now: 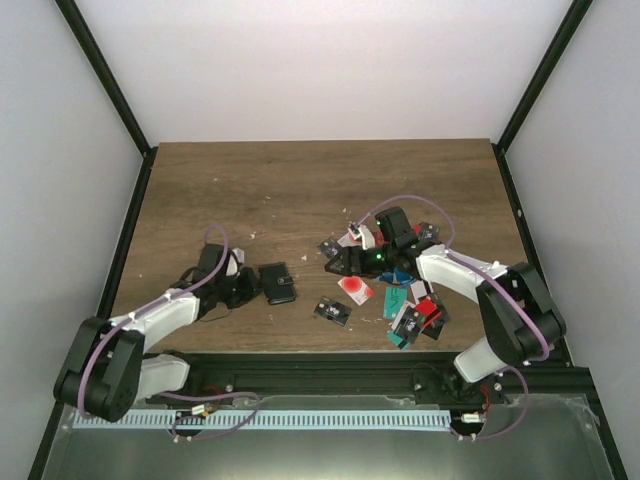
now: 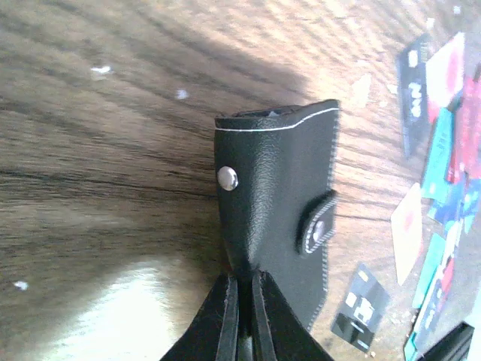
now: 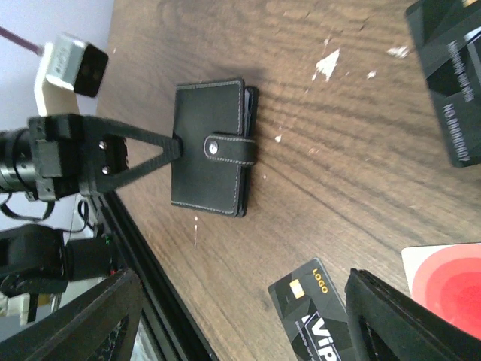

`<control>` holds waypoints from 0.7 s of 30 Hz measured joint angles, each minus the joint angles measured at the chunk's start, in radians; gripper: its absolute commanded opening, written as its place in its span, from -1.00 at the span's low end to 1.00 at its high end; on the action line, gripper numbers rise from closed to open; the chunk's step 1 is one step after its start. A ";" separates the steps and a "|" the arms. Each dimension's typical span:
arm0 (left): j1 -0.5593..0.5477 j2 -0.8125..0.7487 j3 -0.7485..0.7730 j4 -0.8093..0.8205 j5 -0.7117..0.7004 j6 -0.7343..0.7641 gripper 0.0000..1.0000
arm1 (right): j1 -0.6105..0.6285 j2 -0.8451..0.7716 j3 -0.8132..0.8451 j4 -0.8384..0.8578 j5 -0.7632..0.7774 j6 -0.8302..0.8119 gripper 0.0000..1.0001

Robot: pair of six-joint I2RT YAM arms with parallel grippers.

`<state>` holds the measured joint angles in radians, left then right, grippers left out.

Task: Put the credit cards into the card holder
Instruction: Pick up the card holder from the center of the board.

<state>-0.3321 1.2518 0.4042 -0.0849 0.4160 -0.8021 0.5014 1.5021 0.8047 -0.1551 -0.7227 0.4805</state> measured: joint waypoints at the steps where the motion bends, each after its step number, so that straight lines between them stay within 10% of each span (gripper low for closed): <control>1: 0.000 -0.026 0.001 -0.010 0.007 0.010 -0.92 | 0.001 0.010 0.000 0.001 -0.019 -0.007 0.51; 21: -0.019 -0.331 0.180 -0.182 0.154 -0.003 -0.92 | 0.058 0.095 0.019 0.253 -0.366 0.163 0.63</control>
<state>-0.3515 0.9211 0.5838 -0.2672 0.5705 -0.8047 0.5598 1.5970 0.8238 0.0982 -1.0889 0.6434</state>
